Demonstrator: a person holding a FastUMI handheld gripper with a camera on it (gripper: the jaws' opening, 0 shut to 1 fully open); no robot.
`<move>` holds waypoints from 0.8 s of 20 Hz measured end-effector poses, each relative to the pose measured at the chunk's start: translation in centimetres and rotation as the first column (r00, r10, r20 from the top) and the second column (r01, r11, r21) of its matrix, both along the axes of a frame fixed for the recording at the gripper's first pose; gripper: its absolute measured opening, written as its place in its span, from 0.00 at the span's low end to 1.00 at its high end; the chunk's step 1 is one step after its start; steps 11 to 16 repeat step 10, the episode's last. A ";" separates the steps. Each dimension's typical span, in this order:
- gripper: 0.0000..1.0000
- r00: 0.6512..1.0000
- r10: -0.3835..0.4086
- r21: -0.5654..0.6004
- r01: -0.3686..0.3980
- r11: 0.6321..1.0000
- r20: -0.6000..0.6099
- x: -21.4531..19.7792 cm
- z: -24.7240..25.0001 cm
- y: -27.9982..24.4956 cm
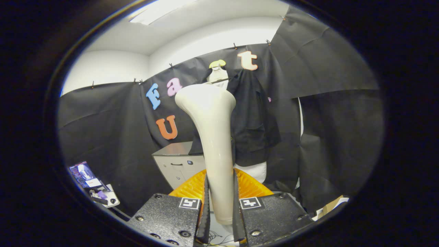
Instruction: Iron the clothes twice with a garment steamer, once on the left side and once on the right side.
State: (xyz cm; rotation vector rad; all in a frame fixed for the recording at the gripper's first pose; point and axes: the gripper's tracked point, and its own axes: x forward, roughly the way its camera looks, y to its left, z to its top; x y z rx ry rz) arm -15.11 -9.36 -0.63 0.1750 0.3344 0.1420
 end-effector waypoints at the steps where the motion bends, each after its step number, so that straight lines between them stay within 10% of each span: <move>1: 0.29 1.000 0.005 0.006 -0.005 1.000 -0.001 -0.5 -0.1 -0.1; 16: 0.29 1.000 -0.013 0.018 0.013 1.000 -0.008 -2.5 -1.2 -2.2</move>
